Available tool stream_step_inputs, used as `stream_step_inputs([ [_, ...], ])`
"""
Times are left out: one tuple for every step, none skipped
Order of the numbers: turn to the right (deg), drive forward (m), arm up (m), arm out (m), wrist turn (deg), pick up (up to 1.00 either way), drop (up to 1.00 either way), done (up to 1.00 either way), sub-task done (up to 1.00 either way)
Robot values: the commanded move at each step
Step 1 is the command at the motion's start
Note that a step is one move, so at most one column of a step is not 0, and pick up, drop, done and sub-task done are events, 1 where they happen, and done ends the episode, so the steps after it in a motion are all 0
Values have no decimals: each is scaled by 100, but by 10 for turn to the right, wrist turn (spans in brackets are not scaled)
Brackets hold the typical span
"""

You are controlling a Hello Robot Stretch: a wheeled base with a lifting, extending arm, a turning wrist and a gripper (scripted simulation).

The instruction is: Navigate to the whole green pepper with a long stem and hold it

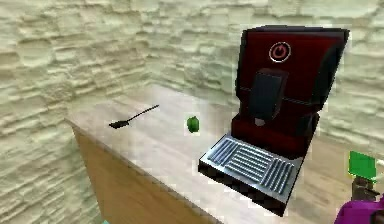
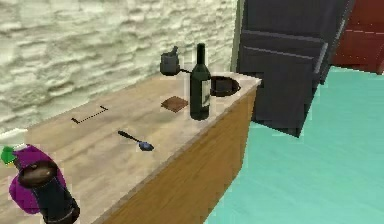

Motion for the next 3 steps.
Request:
stream_step_inputs([
  [-450, 0, 0, 0, 0, 0, 0, 0, 0],
  [-390, 0, 0, 0, 0, 0, 0, 0, 0],
  [-60, 0, 0, 0, 0, 0, 0, 0, 0],
])
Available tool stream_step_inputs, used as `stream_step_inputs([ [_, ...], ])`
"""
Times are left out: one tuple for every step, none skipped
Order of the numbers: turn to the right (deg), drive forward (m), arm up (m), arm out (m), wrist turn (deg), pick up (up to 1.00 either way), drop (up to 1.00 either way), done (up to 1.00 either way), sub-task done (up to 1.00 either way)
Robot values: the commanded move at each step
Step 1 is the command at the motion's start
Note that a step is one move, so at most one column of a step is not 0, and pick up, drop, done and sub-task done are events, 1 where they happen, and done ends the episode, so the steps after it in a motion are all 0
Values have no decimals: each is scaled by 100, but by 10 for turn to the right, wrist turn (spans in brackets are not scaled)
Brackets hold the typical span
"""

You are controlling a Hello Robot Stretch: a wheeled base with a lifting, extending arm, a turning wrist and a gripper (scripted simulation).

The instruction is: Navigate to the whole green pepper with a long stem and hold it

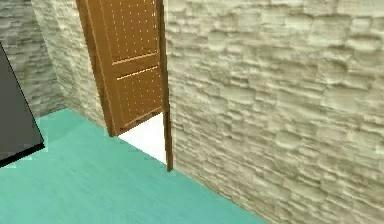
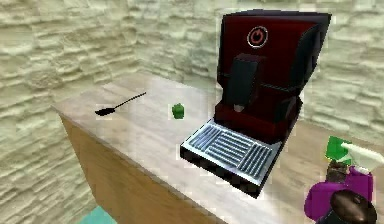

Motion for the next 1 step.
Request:
stream_step_inputs([
  [450, 0, 0, 0, 0, 0, 0, 0, 0],
])
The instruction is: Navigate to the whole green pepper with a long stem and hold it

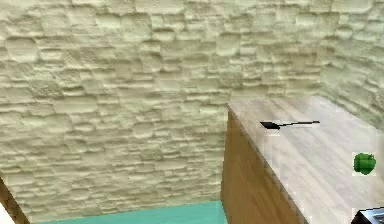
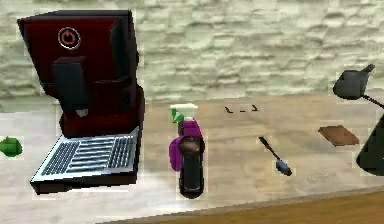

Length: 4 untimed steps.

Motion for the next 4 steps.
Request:
stream_step_inputs([
  [180, 0, 0, 0, 0, 0, 0, 0, 0],
  [0, 20, 0, 0, 0, 0, 0, 0, 0],
  [-450, 0, 0, 0, 0, 0, 0, 0, 0],
  [0, 0, 50, 0, 0, 0, 0, 0, 0],
])
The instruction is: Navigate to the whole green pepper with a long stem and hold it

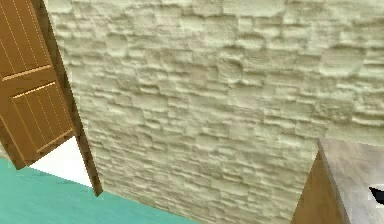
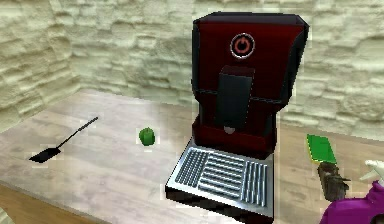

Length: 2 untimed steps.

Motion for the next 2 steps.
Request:
stream_step_inputs([
  [0, 0, 38, 0, 0, 0, 0, 0, 0],
  [0, 0, 0, 32, 0, 0, 0, 0, 0],
])
